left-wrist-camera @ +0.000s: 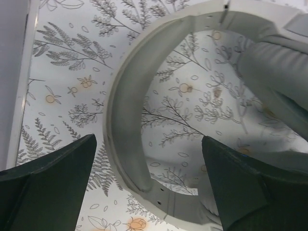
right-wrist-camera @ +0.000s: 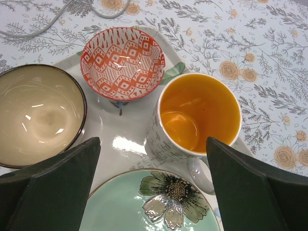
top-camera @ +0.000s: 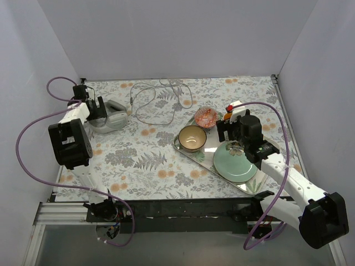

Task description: Wrap the headphones

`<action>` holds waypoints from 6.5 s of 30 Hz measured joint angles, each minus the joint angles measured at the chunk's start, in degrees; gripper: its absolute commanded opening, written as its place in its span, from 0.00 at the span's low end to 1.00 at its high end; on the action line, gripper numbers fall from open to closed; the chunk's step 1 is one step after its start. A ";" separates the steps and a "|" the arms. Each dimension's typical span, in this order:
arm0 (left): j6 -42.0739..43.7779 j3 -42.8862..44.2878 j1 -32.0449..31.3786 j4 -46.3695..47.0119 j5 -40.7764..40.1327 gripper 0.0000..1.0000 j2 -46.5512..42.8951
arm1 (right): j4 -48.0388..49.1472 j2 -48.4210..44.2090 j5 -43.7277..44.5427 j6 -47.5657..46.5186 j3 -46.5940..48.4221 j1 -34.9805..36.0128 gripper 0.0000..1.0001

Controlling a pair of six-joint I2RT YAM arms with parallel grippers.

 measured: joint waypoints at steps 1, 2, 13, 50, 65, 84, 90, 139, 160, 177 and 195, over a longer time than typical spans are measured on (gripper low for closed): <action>0.04 0.00 0.02 0.15 -0.85 0.91 0.57 | 0.00 0.02 -0.04 0.00 -0.02 0.00 0.98; 0.20 0.00 0.04 0.42 -1.77 0.91 0.87 | 0.00 0.02 -0.09 0.00 -0.02 0.00 0.98; 2.99 0.04 1.03 1.86 -6.54 0.59 4.48 | -0.11 0.74 -0.44 -0.11 0.00 0.00 0.99; 9.64 -6.38 -18.08 -4.74 3.08 0.00 -38.47 | 3.32 29.55 -8.39 6.08 42.86 26.97 0.99; 7.52 -8.61 -19.10 -7.58 0.00 0.00 -39.43 | -1.62 47.63 -3.08 12.28 55.36 27.21 0.76; 11.06 -16.96 -20.04 -1.86 -0.46 0.37 -36.65 | -3.52 51.82 -6.60 1.01 57.51 25.03 0.01; 13.14 -16.98 -20.61 -1.51 -0.81 0.04 -35.95 | -6.19 51.98 -7.63 -4.66 59.41 24.68 0.01; -19.37 41.18 -3.76 -22.60 33.55 0.00 -26.56 | 31.30 50.42 -21.49 4.17 33.81 18.18 0.78; -20.44 39.93 -3.76 -20.26 30.88 0.00 -24.24 | 35.60 24.09 -38.16 5.88 13.18 20.98 0.77; -21.86 37.94 -3.76 -18.95 32.35 0.00 -25.00 | 34.84 48.48 -16.57 21.42 30.71 17.64 0.30; -11.23 21.86 -3.85 -7.39 13.20 0.00 -21.64 | -5.40 27.93 -1.64 0.72 29.20 18.03 0.01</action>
